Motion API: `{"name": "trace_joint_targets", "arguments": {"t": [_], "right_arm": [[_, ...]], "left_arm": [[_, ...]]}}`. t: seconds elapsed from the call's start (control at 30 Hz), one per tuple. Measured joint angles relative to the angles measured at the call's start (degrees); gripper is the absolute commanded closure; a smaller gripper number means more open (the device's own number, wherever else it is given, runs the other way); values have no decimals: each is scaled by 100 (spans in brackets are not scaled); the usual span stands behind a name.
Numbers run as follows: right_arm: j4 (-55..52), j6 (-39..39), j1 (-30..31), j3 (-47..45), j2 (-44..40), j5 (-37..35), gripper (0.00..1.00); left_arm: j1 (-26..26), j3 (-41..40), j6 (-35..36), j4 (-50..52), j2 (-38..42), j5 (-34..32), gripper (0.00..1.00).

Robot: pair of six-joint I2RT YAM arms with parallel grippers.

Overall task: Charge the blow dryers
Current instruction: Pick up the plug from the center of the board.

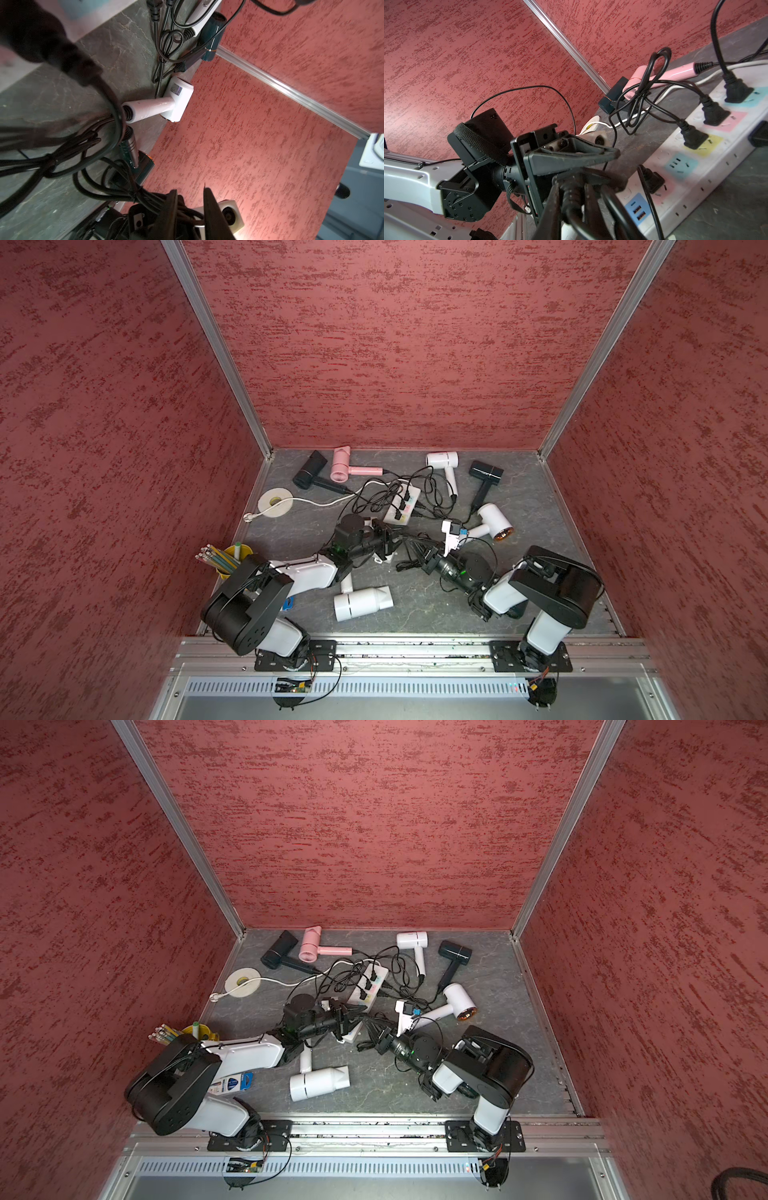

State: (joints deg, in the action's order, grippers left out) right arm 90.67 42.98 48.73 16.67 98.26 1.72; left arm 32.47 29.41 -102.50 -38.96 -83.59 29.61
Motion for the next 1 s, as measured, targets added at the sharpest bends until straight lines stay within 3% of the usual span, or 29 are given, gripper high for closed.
{"name": "trace_joint_targets", "arguments": {"t": [0.1, 0.23, 0.43, 0.7, 0.8, 0.93, 1.0], "right_arm": [[-122, -236, 0, 24, -328, -57, 100], [-1139, -732, -2, 457, -944, -229, 100], [-3473, -1690, -74, 1419, -1453, -616, 100], [-6367, -2638, -726, 3178, -1137, -514, 100], [-7123, -2863, -955, 3606, -896, -350, 100], [-7851, -3016, -1213, 3777, -754, -175, 100], [-8129, -3051, -1327, 3783, -737, -87, 100]], "left_arm": [[-140, 59, 317, 507, 323, 11, 25], [-525, 258, 1023, 1681, 1134, -144, 1], [-1172, 769, 2277, 3340, 2138, -636, 0], [-1707, 962, 3713, 4293, 2262, -955, 3], [-1416, 1001, 4371, 4618, 2262, -1333, 5], [-409, 1379, 5300, 5337, 2120, -2260, 7], [-4, 1567, 5746, 5541, 1987, -2669, 12]]}}
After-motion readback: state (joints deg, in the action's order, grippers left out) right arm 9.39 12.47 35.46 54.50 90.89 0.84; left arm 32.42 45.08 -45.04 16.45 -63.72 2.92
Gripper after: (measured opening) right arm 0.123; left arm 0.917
